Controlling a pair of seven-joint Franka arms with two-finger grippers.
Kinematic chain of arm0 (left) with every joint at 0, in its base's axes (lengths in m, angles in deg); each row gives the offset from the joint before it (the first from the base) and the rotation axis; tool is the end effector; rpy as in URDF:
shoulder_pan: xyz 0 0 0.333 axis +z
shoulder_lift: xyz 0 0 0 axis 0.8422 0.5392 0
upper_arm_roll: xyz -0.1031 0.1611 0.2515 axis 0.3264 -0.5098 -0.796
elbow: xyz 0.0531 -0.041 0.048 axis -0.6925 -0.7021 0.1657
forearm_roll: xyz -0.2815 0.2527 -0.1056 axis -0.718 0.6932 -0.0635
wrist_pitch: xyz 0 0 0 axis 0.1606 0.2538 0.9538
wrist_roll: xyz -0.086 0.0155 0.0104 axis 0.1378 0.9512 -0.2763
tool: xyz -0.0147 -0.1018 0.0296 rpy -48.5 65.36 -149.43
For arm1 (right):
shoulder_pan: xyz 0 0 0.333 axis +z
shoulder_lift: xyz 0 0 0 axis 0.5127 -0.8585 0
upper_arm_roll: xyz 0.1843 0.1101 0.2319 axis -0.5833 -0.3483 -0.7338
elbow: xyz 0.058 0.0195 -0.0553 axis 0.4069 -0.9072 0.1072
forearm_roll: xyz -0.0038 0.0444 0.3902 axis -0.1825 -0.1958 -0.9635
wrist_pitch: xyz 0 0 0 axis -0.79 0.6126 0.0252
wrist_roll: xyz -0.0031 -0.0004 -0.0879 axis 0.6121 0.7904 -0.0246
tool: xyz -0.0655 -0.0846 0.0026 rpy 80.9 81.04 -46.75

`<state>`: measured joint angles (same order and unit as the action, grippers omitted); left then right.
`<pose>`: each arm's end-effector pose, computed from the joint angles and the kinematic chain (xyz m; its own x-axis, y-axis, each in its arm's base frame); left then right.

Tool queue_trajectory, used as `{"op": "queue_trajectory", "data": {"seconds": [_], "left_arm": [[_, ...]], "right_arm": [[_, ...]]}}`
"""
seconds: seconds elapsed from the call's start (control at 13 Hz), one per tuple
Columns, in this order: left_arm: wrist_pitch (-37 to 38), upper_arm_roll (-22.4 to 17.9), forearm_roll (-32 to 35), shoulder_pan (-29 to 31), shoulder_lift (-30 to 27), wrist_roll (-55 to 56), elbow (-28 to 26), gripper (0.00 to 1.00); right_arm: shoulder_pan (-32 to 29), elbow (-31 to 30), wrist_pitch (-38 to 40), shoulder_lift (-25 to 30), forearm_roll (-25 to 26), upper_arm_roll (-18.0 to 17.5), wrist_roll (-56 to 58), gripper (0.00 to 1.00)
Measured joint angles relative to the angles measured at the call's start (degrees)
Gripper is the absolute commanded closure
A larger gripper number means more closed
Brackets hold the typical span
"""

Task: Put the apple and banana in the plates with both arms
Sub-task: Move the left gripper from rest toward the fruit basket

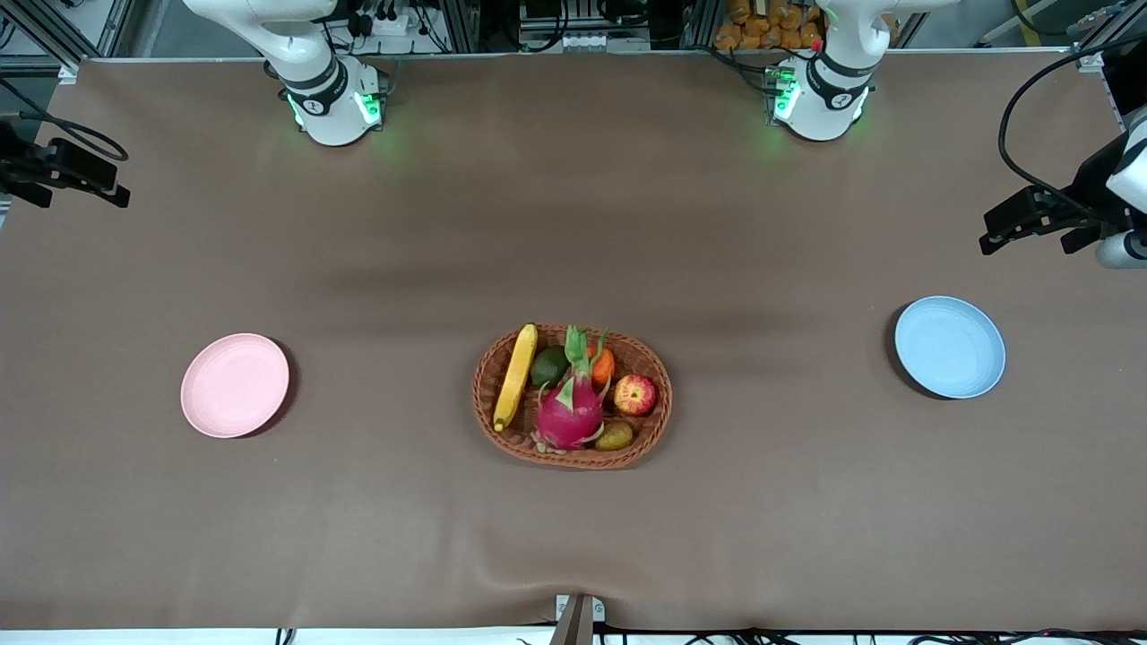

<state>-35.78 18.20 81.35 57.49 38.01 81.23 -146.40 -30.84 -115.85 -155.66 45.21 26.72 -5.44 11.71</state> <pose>0.5591 -0.0233 0.6270 0.9998 0.0168 0.0133 0.0165 -0.9997 0.0206 0.5213 -0.0290 0.6511 0.9949 -0.0309 -0.0959 -0.0354 -0.9984 -0.0451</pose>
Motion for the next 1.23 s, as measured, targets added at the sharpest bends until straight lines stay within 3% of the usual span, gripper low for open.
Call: {"op": "queue_trajectory", "data": {"seconds": [0.85,1.23], "left_arm": [[1.4,0.08,-0.07,-0.21,0.66,-0.1,-0.16,0.0],[0.84,0.47,-0.56,-2.24,5.27,-0.1,1.51,0.0]], "right_arm": [[0.0,-0.22,0.03,-0.07,0.0,-0.01,0.05,0.0],[0.0,-0.34,0.02,-0.2,0.0,-0.03,0.07,0.0]]}}
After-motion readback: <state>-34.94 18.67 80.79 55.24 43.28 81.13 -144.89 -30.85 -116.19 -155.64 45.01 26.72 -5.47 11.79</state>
